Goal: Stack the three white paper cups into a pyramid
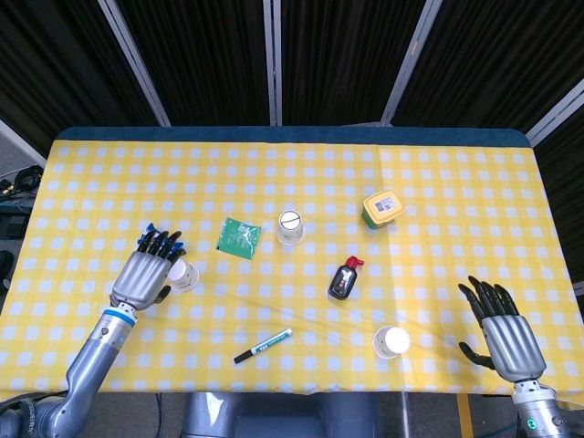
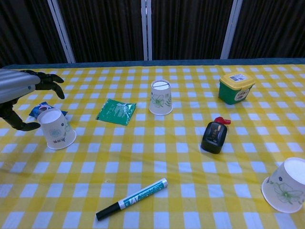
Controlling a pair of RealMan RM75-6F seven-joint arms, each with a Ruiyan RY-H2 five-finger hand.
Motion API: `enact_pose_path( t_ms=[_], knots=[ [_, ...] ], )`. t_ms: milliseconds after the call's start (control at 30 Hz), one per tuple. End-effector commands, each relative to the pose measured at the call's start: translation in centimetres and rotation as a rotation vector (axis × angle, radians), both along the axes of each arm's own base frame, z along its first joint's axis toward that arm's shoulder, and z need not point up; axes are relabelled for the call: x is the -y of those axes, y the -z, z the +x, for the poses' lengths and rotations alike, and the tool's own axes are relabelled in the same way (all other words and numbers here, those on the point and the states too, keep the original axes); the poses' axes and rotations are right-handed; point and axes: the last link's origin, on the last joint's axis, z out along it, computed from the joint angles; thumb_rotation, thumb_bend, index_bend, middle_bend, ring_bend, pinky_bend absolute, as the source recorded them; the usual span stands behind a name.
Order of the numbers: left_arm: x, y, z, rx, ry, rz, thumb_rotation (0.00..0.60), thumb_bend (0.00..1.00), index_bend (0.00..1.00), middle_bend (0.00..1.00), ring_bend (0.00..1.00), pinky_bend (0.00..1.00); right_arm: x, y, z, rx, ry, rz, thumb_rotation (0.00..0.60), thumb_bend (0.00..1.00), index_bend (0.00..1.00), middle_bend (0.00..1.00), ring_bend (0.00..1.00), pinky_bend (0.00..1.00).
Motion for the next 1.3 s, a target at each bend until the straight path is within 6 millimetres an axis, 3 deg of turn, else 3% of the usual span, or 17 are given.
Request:
enact_pose_path(
  t_ms=[33,400,900,1033,1300],
  knots=[
    [-0.8,0.9,0.6,-0.023,-0.008,-0.020,0.600,0.32,0.21,0.00,0.00,0.00,0.0,0.0,0.0,0.002,0.002,0.000,0.600,0.12,0.07,0.00,0.00,0.00],
    [-1.7,1.8,0.5,-0.058,-0.048,-0.019,0.600,0.28,0.22,0.00,0.00,0.00,0.1,0.1,-0.2,0.001,0.008,0.006,0.600,0.13,0.07,0.00,0.00,0.00],
    [-2.2,2.2,-0.2,-0.055,-0.073,0.007,0.600,0.30,0.43,0.00,0.00,0.00,0.0,0.3,-0.2,-0.005,0.010,0.010,0.600,0.13,0.07,0.00,0.00,0.00],
    [-2.1,1.8,0.7,-0.021,-0.043,0.017,0.600,0.30,0.43,0.00,0.00,0.00,0.1,0.3,-0.4,-0.006,0.017,0.012,0.600,0.12,0.07,0.00,0.00,0.00],
    [-2.8,0.0,4.9,0.037,0.056,0.029,0.600,0.30,0.43,0.00,0.00,0.00,0.8,0.1,-1.1,0.001,0.052,0.006,0.600,0.12,0.07,0.00,0.00,0.00]
  ],
)
